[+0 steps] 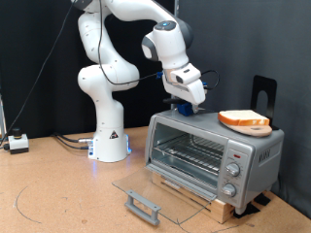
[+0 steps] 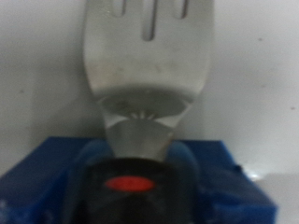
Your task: Make a piece of toast with the oven
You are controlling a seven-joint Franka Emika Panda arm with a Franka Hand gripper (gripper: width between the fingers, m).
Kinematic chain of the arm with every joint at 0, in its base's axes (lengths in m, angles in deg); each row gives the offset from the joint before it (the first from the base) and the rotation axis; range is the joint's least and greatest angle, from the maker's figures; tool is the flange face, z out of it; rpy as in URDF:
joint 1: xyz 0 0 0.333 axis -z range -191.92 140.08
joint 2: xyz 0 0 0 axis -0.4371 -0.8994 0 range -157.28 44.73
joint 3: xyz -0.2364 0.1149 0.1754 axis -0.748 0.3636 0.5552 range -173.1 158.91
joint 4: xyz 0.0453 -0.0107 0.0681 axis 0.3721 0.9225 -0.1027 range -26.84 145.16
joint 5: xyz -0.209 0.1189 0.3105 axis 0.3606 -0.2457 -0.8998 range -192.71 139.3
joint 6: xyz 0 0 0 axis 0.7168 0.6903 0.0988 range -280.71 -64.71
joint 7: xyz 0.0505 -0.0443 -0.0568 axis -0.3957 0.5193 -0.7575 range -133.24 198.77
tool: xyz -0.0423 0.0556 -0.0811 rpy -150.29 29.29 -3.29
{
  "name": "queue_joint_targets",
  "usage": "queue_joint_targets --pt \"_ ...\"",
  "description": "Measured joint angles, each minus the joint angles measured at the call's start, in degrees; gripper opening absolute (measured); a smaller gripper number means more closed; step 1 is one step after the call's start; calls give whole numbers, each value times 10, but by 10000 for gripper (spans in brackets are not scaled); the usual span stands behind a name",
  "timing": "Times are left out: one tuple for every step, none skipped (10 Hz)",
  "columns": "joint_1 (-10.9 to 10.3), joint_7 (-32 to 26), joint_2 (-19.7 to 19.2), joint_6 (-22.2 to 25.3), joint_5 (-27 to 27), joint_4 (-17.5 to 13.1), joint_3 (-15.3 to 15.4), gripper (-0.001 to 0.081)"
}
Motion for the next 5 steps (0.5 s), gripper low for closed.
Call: queue_joint_targets --pt "0 0 1 -4 0 1 2 805" --pt "0 0 2 -4 0 1 2 805" --pt "0 0 2 -2 0 1 2 809" --pt "0 0 1 5 3 1 2 809" --pt "1 0 1 11 7 1 2 809"
